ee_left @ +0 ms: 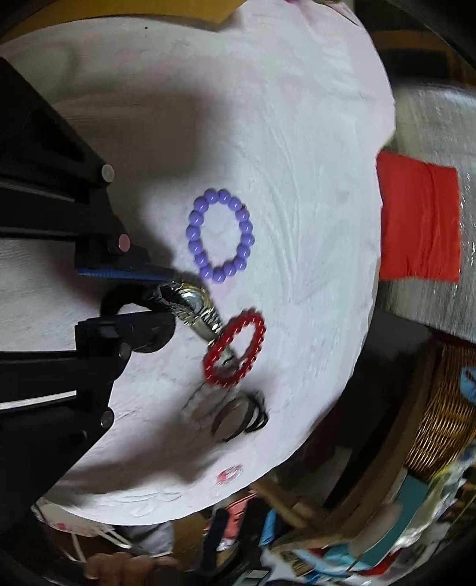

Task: Organize jewelry
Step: 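Move the left gripper down onto the silver watch and close on its band, then lift the silver watch with the left gripper while the right gripper approaches the silver bangle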

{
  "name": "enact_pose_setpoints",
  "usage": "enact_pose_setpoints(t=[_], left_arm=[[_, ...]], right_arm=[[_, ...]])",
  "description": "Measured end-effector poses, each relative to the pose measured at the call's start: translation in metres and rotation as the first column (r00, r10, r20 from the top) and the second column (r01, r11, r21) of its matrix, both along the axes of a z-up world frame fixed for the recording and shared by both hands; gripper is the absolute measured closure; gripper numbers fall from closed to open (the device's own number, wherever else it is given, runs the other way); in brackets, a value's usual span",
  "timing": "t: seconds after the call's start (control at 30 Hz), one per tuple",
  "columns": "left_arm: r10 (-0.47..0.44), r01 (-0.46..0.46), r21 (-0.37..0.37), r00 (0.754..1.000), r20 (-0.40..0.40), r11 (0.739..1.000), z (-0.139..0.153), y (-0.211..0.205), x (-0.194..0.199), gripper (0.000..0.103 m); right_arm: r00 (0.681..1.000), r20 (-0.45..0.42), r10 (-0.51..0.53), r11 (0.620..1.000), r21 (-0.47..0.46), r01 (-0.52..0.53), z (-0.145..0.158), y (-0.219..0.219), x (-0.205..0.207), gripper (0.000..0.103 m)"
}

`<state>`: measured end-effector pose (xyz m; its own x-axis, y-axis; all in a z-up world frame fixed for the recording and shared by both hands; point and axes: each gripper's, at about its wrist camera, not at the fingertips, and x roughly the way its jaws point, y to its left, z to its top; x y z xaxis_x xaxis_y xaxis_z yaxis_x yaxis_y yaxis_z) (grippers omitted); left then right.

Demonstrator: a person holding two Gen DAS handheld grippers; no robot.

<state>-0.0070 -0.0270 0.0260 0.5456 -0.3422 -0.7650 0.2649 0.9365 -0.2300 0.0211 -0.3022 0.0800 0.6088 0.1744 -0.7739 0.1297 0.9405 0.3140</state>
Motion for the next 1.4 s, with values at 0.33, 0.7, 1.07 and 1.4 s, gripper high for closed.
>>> enact_pose_setpoints(t=[0.33,0.7,1.07,1.4], left_arm=[[-0.036,0.031,-0.072,0.997,-0.072,0.997,-0.004,0.0,0.014,0.052],[-0.066,0.06,-0.039,0.982,-0.175,0.997,0.0,-0.021,0.036,0.038],[-0.082,0.067,-0.071,0.97,-0.229,0.995,0.006,-0.027,0.029,0.092],[-0.078,0.062,-0.119,0.988,-0.133,0.991,0.044,-0.002,-0.013,0.094]], right_arm=[[0.998,-0.016,-0.066,0.997,0.046,0.066,-0.003,-0.017,0.0,0.006],[0.992,-0.022,-0.124,0.99,0.07,0.126,-0.003,-0.034,0.003,0.006],[0.983,-0.035,-0.18,0.97,0.158,0.183,-0.005,-0.06,0.003,0.01],[0.988,-0.1,-0.115,0.957,0.256,0.138,-0.026,-0.052,0.012,0.046]])
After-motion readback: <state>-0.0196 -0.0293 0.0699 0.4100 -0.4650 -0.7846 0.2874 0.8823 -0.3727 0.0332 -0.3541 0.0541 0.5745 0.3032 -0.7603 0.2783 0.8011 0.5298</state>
